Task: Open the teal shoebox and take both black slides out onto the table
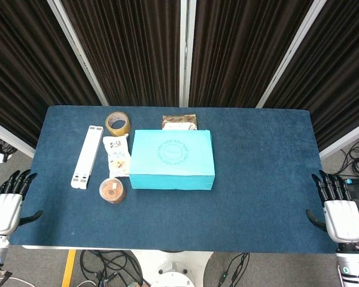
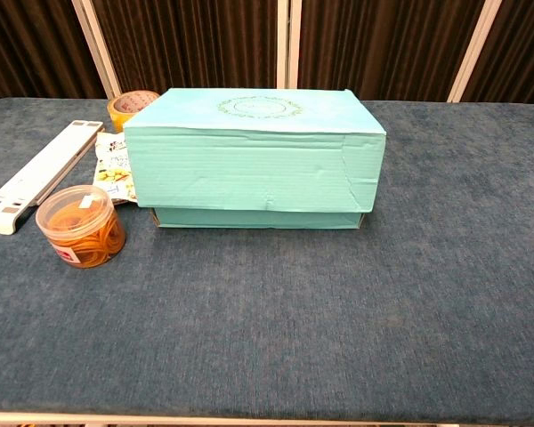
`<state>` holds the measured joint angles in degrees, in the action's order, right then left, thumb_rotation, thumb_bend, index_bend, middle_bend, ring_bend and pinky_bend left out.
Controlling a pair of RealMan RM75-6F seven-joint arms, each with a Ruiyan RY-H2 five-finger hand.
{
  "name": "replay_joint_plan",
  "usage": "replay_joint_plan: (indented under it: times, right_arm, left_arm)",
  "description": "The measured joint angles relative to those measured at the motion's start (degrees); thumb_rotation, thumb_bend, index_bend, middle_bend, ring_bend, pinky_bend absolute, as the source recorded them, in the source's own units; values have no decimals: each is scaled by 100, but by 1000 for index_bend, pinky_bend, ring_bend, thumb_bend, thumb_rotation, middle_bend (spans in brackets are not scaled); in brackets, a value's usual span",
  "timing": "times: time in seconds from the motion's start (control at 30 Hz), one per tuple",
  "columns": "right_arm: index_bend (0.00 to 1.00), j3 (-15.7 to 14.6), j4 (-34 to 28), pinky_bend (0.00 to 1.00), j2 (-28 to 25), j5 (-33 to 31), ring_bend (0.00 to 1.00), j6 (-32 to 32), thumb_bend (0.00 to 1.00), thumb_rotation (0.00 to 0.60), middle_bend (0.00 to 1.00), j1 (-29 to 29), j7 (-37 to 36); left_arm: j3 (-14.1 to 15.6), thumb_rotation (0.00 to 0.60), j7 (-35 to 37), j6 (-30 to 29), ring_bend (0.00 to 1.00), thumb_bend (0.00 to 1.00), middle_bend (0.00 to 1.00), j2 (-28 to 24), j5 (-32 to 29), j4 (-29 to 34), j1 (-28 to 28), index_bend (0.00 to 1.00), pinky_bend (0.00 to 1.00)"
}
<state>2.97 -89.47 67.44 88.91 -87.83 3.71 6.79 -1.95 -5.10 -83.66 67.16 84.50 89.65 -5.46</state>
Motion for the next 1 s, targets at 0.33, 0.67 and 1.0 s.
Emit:
replay_joint_plan:
  times: [0.33, 0.67, 1.0]
  right_arm:
    - [0, -22, -36, 0, 27, 99, 0, 81, 152, 600, 0, 70, 167]
    - [0, -42, -15, 0, 448, 544, 0, 293, 68, 600, 0, 403, 710]
    - [0, 130, 496, 0, 1556, 1007, 0, 754, 75, 600, 0, 1133, 1515]
  left_arm:
    - [68, 600, 39, -57, 18, 119, 61, 17, 67, -5, 49, 110, 190]
    - [103, 600, 14, 67, 18, 118, 60, -53, 149, 145, -22, 110, 184]
    - [138, 600, 165, 49, 19, 118, 61, -1, 272, 56, -47, 110, 141]
